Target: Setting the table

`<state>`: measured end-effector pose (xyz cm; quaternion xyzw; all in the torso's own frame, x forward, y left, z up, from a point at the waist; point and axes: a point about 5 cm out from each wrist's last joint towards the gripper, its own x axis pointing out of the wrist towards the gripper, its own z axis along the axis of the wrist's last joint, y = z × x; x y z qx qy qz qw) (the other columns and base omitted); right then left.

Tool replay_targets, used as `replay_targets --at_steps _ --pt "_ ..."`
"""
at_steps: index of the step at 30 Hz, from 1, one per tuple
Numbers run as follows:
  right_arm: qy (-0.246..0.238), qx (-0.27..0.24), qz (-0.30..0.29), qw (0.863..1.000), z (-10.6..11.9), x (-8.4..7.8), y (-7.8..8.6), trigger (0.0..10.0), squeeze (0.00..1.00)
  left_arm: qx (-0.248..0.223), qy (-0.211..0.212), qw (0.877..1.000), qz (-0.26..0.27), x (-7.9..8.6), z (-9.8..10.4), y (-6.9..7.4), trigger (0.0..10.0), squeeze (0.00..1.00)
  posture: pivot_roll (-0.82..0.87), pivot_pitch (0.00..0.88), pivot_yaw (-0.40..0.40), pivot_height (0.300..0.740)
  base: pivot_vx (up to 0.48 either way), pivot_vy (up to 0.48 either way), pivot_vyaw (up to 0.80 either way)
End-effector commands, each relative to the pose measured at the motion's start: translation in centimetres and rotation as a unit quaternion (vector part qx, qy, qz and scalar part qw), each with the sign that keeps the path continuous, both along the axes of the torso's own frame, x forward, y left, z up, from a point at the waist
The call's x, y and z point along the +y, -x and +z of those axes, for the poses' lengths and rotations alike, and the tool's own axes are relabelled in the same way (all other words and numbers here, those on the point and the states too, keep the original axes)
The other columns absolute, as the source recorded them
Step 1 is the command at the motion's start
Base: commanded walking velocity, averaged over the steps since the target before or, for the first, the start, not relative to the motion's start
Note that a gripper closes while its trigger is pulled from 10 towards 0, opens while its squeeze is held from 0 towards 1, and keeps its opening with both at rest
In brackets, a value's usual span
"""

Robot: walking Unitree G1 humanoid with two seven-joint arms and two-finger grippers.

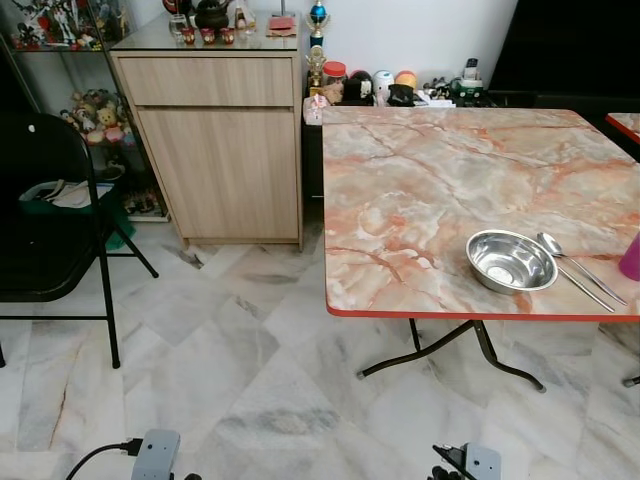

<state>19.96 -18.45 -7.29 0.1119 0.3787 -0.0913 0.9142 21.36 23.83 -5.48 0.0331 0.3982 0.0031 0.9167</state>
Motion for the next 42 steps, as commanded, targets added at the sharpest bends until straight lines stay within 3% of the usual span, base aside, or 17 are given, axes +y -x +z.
replay_targets --at_steps 1,7,9,10,19,24,28,33,38,42 --pt "-0.002 0.012 -0.008 1.000 -0.4 -0.1 0.8 10.0 0.00 0.014 0.005 1.000 0.007 -0.1 -0.7 1.0 10.0 0.00 0.04 0.036 0.010 0.740 0.000 0.000 0.00" --pt "0.000 0.009 -0.010 1.000 -0.5 -0.4 1.2 10.0 0.00 0.026 0.008 1.000 0.009 -0.3 -1.2 2.0 10.0 0.00 0.03 0.045 -0.006 0.740 0.000 0.000 0.00" --pt "0.002 0.008 -0.008 1.000 -0.6 -0.5 1.5 10.0 0.00 0.036 0.007 0.999 0.009 -0.3 -1.5 2.6 10.0 0.00 0.04 0.046 -0.015 0.740 0.000 0.000 0.00" --pt "0.006 0.005 -0.004 1.000 -0.7 -0.9 1.8 10.0 0.00 0.048 0.006 0.999 0.006 -0.4 -2.0 3.6 10.0 0.00 0.04 0.043 -0.013 0.740 0.000 0.000 0.00" --pt "0.013 0.000 0.002 1.000 -0.7 -1.3 2.3 10.0 0.00 0.048 0.000 0.999 -0.004 -0.1 -2.2 4.4 10.0 0.00 0.04 0.034 -0.024 0.740 0.000 0.000 0.00" --pt "0.027 -0.062 -0.005 0.998 0.2 -2.7 1.9 10.0 0.00 0.000 -0.009 1.000 -0.024 0.5 -1.6 4.3 10.0 0.00 0.06 0.038 -0.028 0.740 0.000 0.000 0.00" --pt "0.045 -0.156 0.007 0.987 1.8 -4.0 1.8 10.0 0.00 -0.073 -0.002 0.997 -0.004 1.7 -0.4 4.2 10.0 0.00 0.06 0.060 -0.039 0.740 0.000 0.000 0.00" --pt "0.075 -0.219 0.015 0.973 3.5 -5.2 2.6 10.0 0.00 -0.128 -0.008 0.992 -0.002 2.1 0.5 4.8 10.0 0.00 0.06 0.074 -0.052 0.740 0.000 0.000 0.00" --pt "0.097 -0.255 0.017 0.962 4.9 -6.1 4.3 10.0 0.00 -0.175 -0.013 0.984 -0.017 2.5 1.7 5.4 10.0 0.00 0.08 0.086 -0.054 0.740 0.000 0.000 0.00" --pt "0.105 -0.236 0.000 0.966 4.7 -7.2 5.6 10.0 0.00 -0.172 -0.017 0.985 -0.018 3.1 1.8 5.6 10.0 0.00 0.07 0.094 -0.050 0.740 0.000 0.000 0.00"
